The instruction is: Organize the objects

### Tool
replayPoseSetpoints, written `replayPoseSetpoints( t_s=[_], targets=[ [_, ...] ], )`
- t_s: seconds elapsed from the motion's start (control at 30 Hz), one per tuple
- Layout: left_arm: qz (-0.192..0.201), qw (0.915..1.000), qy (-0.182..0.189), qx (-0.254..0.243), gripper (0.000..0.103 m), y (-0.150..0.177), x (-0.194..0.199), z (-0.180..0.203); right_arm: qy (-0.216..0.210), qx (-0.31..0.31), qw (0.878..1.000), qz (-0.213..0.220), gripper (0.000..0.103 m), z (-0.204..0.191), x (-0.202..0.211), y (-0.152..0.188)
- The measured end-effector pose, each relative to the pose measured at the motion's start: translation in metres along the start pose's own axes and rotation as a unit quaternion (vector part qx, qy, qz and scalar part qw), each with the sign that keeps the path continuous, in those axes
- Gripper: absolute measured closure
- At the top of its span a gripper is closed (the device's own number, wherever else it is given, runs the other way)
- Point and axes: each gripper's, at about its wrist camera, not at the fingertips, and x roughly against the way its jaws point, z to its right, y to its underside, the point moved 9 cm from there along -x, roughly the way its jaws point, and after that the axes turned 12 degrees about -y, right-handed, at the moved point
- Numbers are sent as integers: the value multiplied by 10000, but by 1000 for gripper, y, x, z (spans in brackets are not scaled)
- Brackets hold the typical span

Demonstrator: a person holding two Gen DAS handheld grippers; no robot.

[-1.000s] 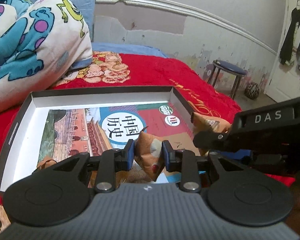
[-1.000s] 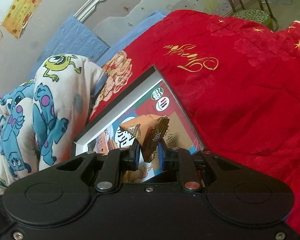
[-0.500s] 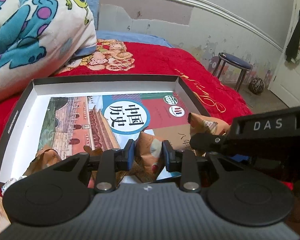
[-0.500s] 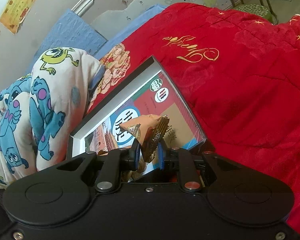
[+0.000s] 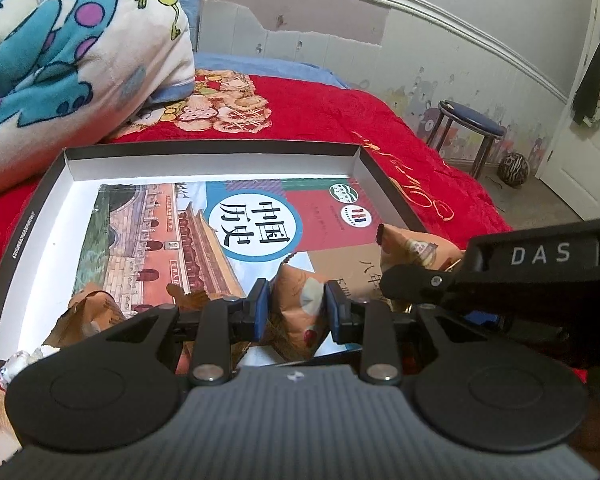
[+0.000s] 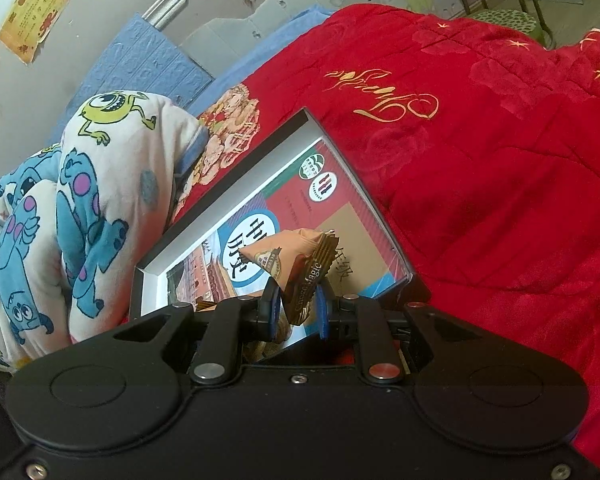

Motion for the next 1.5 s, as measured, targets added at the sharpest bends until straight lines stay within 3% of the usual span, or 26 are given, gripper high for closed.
replayPoseSetpoints(
  t_s=[0.53,0.57,0.6,0.77,0.93,1.03,1.23,1.37,1.5],
  targets=[
    [-12,9999,61,-117,65,4,-2,5,10,-93,9999,-94,84,6,-5,1],
    [-11,9999,66,-119,63,4,-2,5,4,-96,9999,-103,84,5,-5,1],
    [-16,9999,88,-137,54,4,-2,6,4,-106,9999,-103,84,5,-5,1],
    [25,9996,90,-272,50,4,1,10,-41,-236,9997,-98,84,8,-5,0],
    [0,9988,126,-471,37,5,3,14,-164,-463,9987,-104,84,12,-3,-1],
    [-23,9978,117,-653,36,6,5,15,-225,-543,9982,-123,84,13,-2,-2],
    [10,9965,193,-812,29,0,14,14,-361,-679,9970,-129,79,13,4,-3],
    [30,9955,252,-912,27,-4,22,11,-421,-636,9971,-12,66,8,11,-5],
    [333,9905,190,-1320,25,-19,37,-2,-418,-529,9976,160,63,3,21,-8]
  ],
)
